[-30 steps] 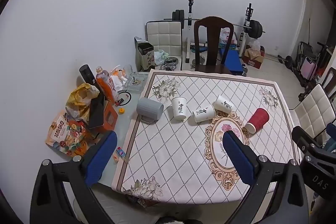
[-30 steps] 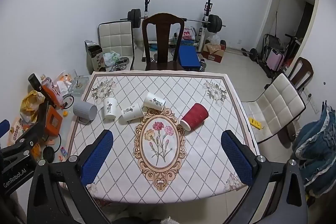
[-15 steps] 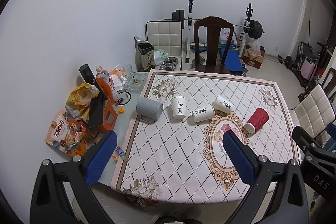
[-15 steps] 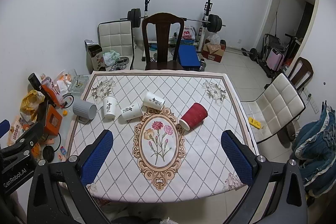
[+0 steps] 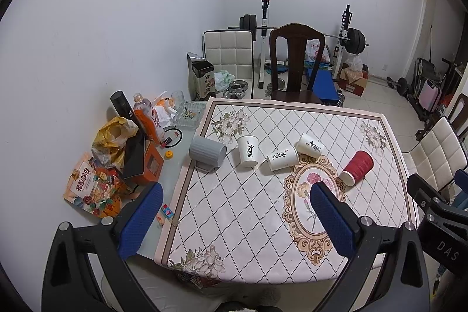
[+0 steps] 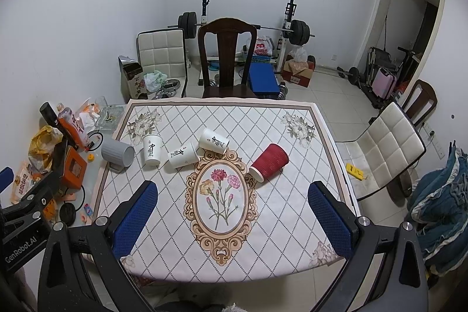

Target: Flip cup upright

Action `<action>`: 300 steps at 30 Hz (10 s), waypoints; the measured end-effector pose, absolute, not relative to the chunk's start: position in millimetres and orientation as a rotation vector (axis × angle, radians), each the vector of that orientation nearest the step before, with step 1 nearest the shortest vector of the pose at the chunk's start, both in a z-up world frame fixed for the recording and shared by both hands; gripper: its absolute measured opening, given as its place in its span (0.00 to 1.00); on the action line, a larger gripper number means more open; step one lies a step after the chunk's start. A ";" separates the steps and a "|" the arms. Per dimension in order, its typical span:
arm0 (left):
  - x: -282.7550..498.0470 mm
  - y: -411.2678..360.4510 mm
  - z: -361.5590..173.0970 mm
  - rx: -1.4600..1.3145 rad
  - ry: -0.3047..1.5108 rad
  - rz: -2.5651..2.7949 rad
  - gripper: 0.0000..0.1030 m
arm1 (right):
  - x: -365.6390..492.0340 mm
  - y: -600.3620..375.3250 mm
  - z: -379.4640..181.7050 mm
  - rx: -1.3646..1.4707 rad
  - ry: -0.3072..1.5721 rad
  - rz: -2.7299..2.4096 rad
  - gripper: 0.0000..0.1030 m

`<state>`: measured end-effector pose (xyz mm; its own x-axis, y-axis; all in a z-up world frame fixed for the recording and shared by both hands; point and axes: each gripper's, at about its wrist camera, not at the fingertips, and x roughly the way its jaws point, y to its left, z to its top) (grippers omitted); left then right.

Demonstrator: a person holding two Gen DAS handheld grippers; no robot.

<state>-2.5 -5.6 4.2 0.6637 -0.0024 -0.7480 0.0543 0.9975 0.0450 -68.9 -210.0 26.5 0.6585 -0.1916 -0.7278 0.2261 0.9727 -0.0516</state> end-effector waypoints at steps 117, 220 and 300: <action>331.8 -33.4 -306.7 0.140 1.374 -0.146 0.59 | 215.7 -259.3 -318.2 0.082 1.495 -0.498 1.00; 111.7 69.3 -317.1 0.101 1.475 0.117 0.94 | 126.6 -131.8 -309.0 0.077 1.516 -0.138 0.85; -3.3 2.7 -104.8 0.067 1.073 -0.044 1.00 | -67.3 -184.2 -97.2 0.035 0.931 -0.244 1.00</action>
